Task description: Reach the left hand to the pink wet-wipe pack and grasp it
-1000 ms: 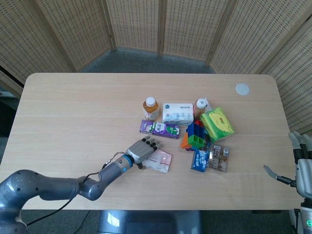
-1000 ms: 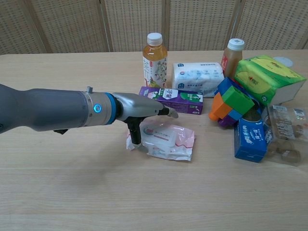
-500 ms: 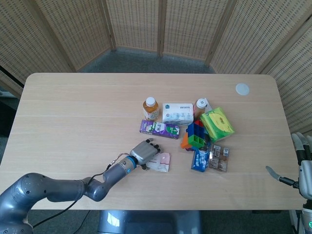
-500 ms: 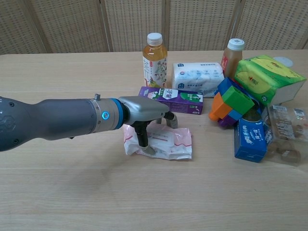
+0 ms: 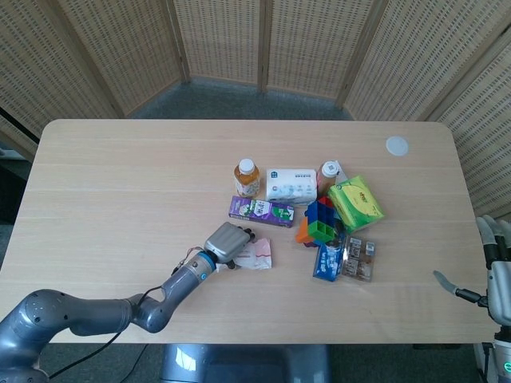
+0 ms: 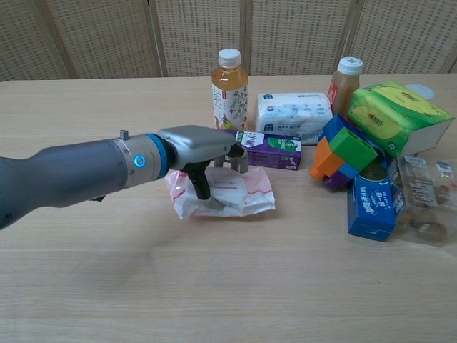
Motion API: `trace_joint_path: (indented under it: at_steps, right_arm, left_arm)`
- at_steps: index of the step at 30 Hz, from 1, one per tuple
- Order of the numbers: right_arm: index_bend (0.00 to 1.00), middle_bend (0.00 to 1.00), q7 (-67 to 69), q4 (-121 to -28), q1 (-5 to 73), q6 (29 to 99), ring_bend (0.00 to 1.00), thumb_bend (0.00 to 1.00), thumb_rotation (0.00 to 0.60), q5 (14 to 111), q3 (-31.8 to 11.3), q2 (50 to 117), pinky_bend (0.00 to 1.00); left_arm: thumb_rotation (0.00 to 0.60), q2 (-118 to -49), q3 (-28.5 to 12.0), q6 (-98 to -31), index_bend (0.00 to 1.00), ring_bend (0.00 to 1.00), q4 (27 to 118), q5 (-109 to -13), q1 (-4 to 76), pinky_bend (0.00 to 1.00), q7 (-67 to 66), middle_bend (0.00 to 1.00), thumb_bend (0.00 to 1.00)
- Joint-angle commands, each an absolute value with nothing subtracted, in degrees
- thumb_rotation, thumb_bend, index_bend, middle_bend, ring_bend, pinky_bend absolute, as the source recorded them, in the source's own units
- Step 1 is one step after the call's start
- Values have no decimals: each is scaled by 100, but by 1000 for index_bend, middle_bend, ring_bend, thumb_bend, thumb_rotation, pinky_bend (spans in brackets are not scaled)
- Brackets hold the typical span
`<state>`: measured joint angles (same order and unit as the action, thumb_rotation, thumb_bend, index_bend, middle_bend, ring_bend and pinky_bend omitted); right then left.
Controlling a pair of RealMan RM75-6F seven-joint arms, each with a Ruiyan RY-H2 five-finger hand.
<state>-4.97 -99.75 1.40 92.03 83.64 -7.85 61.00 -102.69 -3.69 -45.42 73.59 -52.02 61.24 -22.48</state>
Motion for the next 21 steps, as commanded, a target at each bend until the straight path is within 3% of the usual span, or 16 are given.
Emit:
trace_joint_path:
  at_steps: [1,12,21]
  right_arm:
    - [0,0,-499,-9957,164,9158,0,30,314,8349,-790,6117,0]
    - [0,0,-517,-9835,362,8863,0,30,320,8357,-794,6255,0]
    - [0,0,-529,-9783,485,8705,0,30,316,8379,-777,6394,0]
  left_arm:
    - [600,-9805,-590,-4828,718,875,7884,-5389,5926,778,-2021,722,324]
    - [600,-8042,-1213,-5812,698,869,9761,-5793,5341,760,-1650,716,313]
    - [600,-7272,-1606,-6515,691,860,10526,-6124,4882,750,-1281,710,306]
